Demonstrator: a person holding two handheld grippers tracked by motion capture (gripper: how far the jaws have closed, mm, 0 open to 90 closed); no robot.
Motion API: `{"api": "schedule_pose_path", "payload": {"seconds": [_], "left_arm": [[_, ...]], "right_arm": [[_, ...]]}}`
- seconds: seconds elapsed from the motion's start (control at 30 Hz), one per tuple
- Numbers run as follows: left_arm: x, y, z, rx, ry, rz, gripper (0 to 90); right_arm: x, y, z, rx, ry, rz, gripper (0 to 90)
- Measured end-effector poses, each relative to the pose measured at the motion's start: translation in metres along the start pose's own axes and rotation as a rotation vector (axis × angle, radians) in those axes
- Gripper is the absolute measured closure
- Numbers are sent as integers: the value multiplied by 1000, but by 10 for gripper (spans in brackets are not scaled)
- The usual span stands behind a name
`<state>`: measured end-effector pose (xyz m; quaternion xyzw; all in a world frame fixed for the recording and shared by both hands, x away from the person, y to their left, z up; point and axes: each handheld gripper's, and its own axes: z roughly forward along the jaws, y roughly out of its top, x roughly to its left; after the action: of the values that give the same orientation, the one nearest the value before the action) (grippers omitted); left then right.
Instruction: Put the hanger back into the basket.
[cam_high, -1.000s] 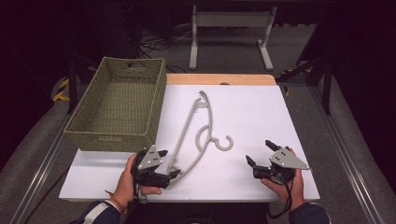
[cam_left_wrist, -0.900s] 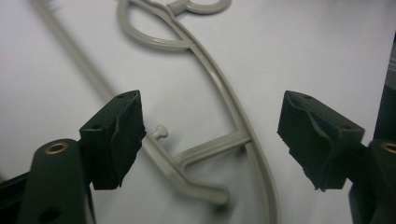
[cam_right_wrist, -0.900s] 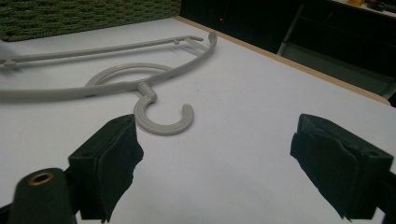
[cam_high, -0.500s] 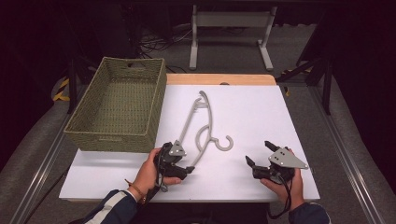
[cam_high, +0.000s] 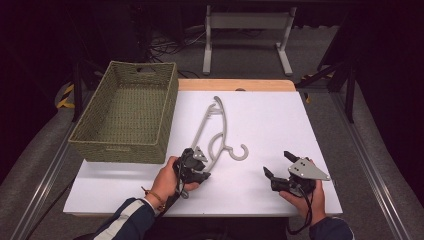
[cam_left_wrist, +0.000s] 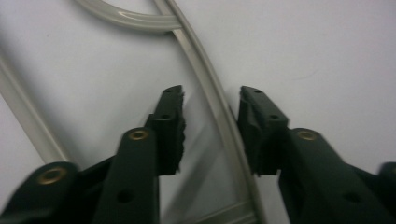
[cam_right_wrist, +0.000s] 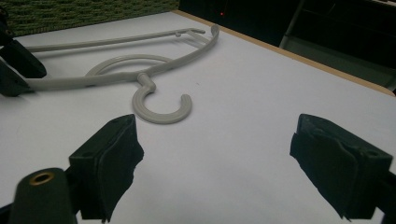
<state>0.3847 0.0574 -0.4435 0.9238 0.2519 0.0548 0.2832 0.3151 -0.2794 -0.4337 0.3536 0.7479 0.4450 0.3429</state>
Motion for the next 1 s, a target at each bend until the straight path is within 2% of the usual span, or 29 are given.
{"api": "schedule_pose_path", "payload": {"seconds": [0.03, 0.1, 0.17, 0.33, 0.37, 0.4, 0.5, 0.57, 0.67, 0.73, 0.8, 1.0], "left_arm": [[0, 0, 0, 0, 0, 0, 719], [3, -2, -1, -3, -19, -14, 740], [4, -1, -2, 14, -16, 2, 745], [1, 1, -6, 72, 26, 47, 754], [1, 0, -9, 96, 32, 51, 759], [1, 0, -9, 96, 32, 51, 763], [2, -1, -13, 137, 61, 68, 772], [3, -2, -13, 139, 69, 63, 778], [3, -2, -13, 138, 115, 67, 790], [5, -3, -12, 127, 116, 46, 793], [4, -4, -11, 118, 126, 52, 794], [5, -4, -9, 91, 138, 55, 794]], "right_arm": [[0, 0, 0, 0, 0, 0, 146], [0, 0, 0, 4, -1, 0, 146], [-1, -1, 0, 8, -2, 5, 146], [-1, -1, 0, 10, -6, 7, 146], [-2, -1, 0, 12, -7, 8, 146], [-2, -1, 0, 12, -7, 8, 146], [-2, -1, 0, 16, -7, 6, 146], [-2, -1, 0, 18, -11, 8, 147], [-3, -1, 2, 35, -30, 11, 152], [-5, -2, 2, 51, -53, 20, 154], [-6, -2, 2, 55, -57, 35, 156], [-6, -3, 4, 69, -43, 32, 156]]}}
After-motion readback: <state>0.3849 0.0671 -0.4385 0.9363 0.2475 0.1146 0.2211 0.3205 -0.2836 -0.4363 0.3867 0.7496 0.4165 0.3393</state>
